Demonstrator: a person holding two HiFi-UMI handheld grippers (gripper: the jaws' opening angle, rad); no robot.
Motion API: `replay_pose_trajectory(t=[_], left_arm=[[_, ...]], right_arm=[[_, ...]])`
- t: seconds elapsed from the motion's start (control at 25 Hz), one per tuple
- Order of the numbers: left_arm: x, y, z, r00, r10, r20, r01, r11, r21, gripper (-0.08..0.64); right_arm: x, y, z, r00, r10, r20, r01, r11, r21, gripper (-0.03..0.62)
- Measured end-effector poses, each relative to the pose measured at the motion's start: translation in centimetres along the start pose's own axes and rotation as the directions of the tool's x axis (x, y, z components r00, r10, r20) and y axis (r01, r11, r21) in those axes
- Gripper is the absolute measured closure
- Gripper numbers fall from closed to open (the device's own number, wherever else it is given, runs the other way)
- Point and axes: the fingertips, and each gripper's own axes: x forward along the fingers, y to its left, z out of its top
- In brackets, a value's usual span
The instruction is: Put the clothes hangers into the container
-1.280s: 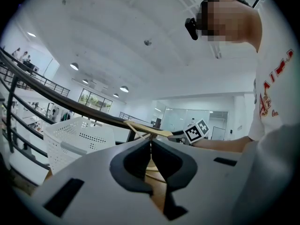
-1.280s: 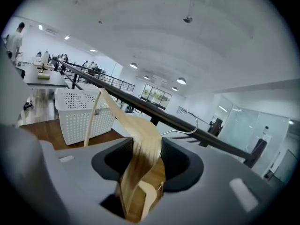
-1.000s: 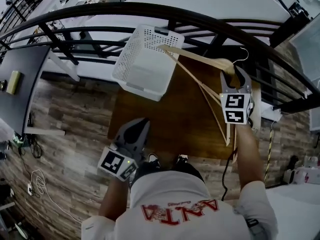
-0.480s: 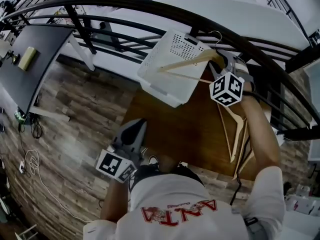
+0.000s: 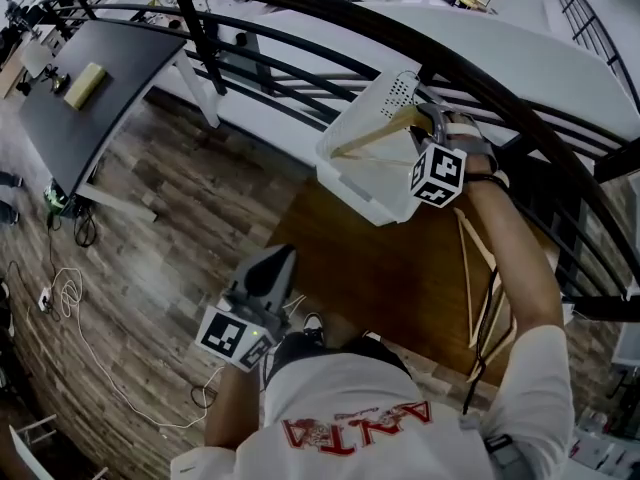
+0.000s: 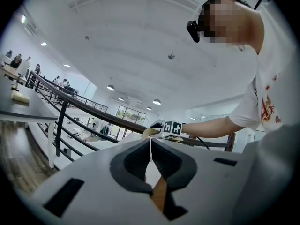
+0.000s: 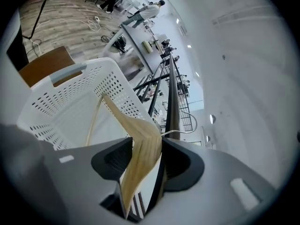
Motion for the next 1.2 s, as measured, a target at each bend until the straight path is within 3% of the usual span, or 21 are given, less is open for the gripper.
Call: replay_pose_trajectory(t=[0.2, 0.32, 0.48, 0.6, 0.76, 1.0, 1.08, 1.2], left_arm=[[-0.9, 0.6, 0.0, 1.000, 0.021, 0.000, -0.021, 1.000, -0.001, 0.546], [-1.2, 0.9, 0.0, 1.000, 0.026, 0.001, -0.026, 1.000, 0.000, 0.546], [-1.2, 0.8, 0.3, 1.000, 0.018, 0.005, -0.018, 1.000, 0.000, 0.546], [-0.7, 0.3, 0.7, 1.000, 0.002, 0.001, -0.002, 1.000, 0.010, 0.546], [0.1, -0.8, 0.8, 1.000, -0.018, -0.009, 0.018, 1.000, 0.015, 0.546], [1.4, -3.6, 1.7, 0.996, -0.084, -0.008, 0.084, 0.995, 0.060, 0.546], [1.9, -4.9, 2.1, 0.995, -0.104, -0.004, 0.104, 0.992, 0.075, 0.546], [2.5, -6.7, 3.1, 0.991, -0.135, 0.002, 0.135, 0.986, 0.100, 0.546]], right_arm=[[1.9, 1.8, 0.9, 1.000, -0.002, -0.021, 0.001, 0.999, -0.054, 0.405], [1.7, 1.8, 0.6, 0.999, -0.011, -0.041, 0.010, 1.000, -0.025, 0.400], [-1.0, 0.6, 0.7, 0.999, -0.039, -0.009, 0.039, 0.995, 0.095, 0.400], [-4.4, -0.6, 0.5, 0.996, -0.080, 0.037, 0.068, 0.966, 0.251, 0.430], [-9.4, -1.6, -0.5, 0.984, -0.161, 0.072, 0.111, 0.883, 0.457, 0.560], [-16.4, -0.5, -2.3, 0.966, -0.242, 0.086, 0.130, 0.750, 0.649, 0.589], [-18.5, 0.1, -3.1, 0.960, -0.263, 0.091, 0.122, 0.691, 0.713, 0.589], [-21.8, 1.2, -4.4, 0.949, -0.301, 0.093, 0.104, 0.577, 0.810, 0.589]])
